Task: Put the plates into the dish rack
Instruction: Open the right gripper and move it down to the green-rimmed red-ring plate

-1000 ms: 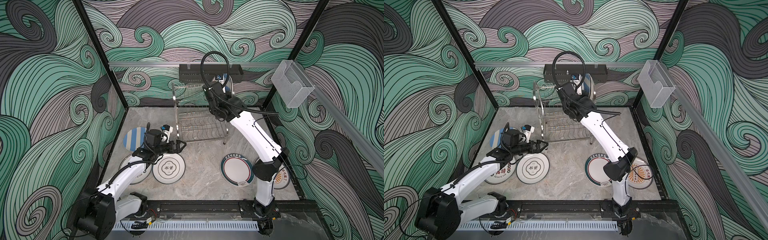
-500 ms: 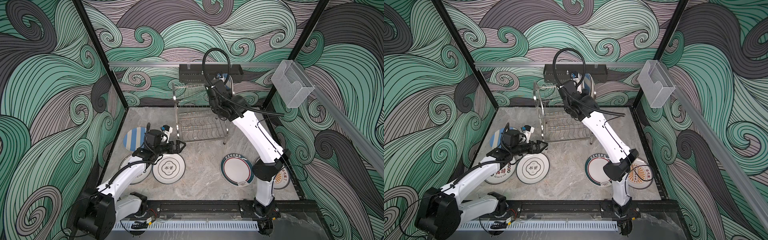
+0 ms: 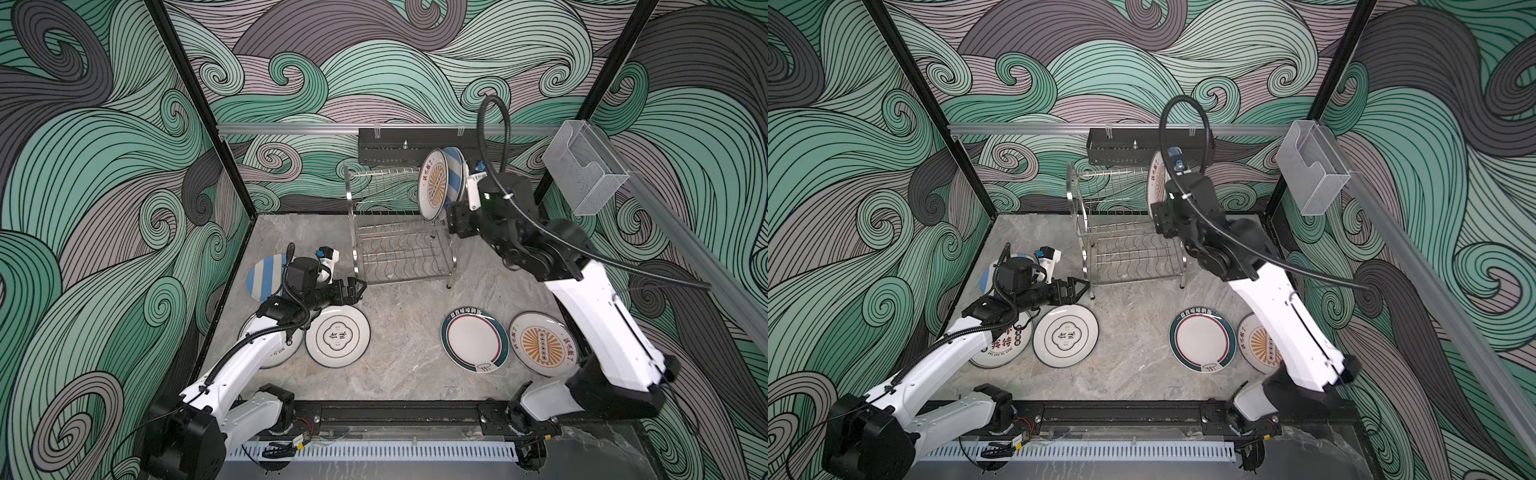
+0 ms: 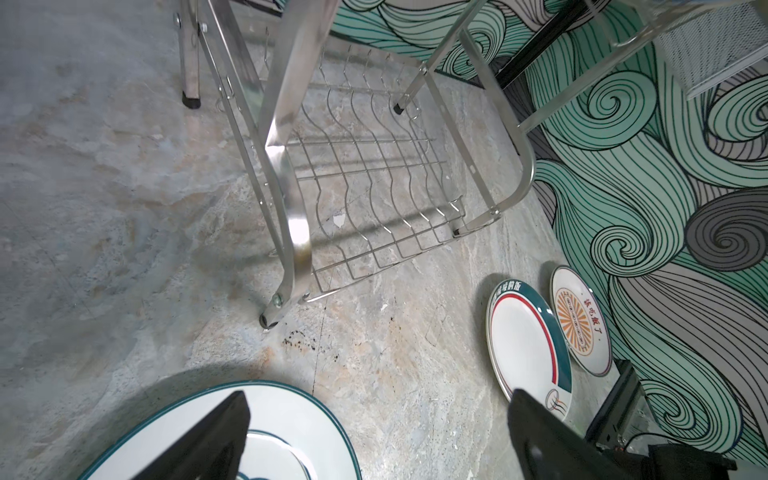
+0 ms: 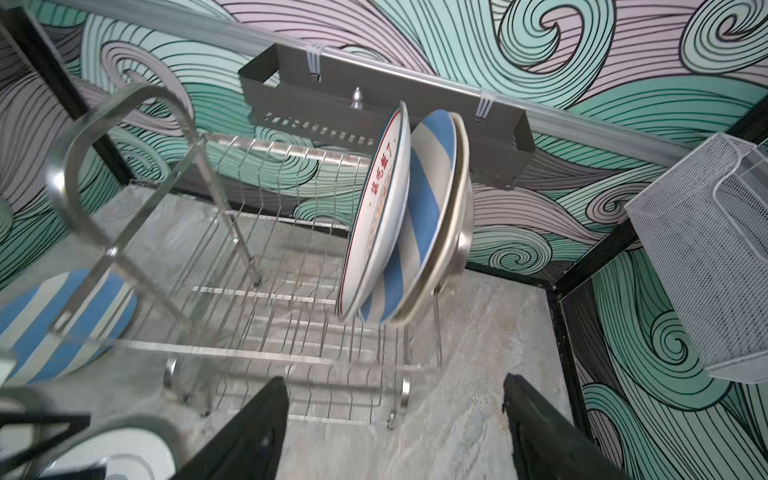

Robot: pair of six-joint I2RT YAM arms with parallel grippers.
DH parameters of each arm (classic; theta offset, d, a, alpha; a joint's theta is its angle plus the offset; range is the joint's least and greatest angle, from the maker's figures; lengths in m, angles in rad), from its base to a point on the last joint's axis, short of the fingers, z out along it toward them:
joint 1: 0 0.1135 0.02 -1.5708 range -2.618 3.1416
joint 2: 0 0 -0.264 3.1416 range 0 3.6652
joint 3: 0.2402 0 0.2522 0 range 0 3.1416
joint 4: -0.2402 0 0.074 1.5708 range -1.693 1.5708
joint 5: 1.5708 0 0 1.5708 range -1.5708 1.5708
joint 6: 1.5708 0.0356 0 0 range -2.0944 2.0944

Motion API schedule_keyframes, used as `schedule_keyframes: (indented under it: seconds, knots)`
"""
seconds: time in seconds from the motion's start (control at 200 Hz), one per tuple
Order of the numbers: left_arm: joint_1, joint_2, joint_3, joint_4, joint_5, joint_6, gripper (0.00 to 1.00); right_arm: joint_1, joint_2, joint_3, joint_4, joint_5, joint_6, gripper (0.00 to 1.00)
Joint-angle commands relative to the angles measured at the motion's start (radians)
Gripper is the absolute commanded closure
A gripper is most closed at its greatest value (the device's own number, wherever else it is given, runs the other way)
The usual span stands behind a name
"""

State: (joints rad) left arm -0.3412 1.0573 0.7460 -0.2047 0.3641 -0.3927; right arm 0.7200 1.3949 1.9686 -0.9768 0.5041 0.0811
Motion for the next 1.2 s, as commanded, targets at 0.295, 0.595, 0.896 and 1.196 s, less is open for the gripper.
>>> schedule_keyframes:
  seconds: [0.295,0.595,0.896,1.196]
  knots:
    - [-0.002,-0.009,0.015,-0.009,0.045,0.035,0.01,-0.016,-0.475,-0.984,0.209,-0.414,0.232,0.17]
    - [-0.002,-0.012,0.001,-0.041,-0.005,0.02,0.01,-0.016,-0.511,-1.292,0.338,-0.494,0.34,0.15]
    - [-0.001,-0.015,-0.031,-0.019,0.005,-0.004,0.01,-0.016,-0.278,-1.309,0.397,-0.545,0.293,0.13]
    - [-0.001,-0.017,-0.051,-0.018,0.006,-0.003,0.02,-0.015,-0.124,-1.307,0.461,-0.565,0.283,0.13]
